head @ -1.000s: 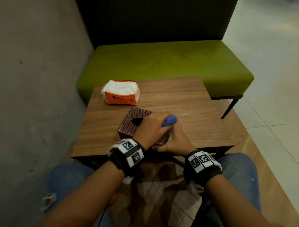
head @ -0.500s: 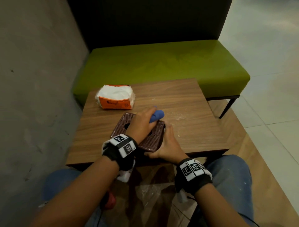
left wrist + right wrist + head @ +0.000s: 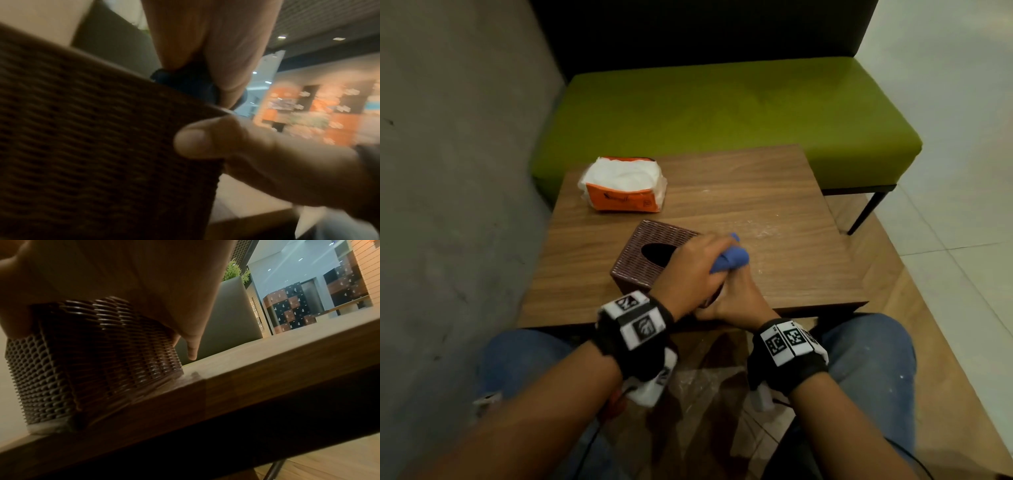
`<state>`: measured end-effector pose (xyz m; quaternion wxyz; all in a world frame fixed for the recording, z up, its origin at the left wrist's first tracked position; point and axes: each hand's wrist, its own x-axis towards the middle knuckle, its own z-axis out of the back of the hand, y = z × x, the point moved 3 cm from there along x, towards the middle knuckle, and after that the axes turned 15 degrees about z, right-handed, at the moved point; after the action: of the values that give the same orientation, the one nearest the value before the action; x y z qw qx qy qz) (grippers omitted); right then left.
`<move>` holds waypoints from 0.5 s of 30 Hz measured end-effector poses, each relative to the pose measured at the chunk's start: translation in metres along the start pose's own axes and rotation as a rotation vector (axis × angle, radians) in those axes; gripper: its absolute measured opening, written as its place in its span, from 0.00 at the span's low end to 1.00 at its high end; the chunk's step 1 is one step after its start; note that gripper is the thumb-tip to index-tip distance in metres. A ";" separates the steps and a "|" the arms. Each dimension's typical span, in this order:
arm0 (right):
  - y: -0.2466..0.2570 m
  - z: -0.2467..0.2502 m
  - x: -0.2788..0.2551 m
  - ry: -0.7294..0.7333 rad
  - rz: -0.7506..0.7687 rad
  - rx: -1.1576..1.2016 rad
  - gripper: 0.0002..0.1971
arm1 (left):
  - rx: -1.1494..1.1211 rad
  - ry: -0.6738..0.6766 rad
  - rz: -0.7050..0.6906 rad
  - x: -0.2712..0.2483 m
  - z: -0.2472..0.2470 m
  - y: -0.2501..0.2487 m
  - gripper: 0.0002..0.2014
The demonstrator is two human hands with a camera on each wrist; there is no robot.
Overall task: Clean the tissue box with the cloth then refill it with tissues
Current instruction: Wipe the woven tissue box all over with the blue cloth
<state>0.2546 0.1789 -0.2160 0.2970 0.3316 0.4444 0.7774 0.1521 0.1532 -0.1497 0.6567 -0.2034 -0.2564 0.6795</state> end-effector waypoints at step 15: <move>0.007 0.004 -0.001 -0.032 0.011 -0.092 0.59 | 0.137 0.039 -0.052 -0.003 0.027 0.026 0.22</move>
<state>0.2570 0.1771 -0.2090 0.3148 0.3325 0.4015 0.7932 0.1153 0.1479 -0.1449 0.6914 -0.1648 -0.2016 0.6739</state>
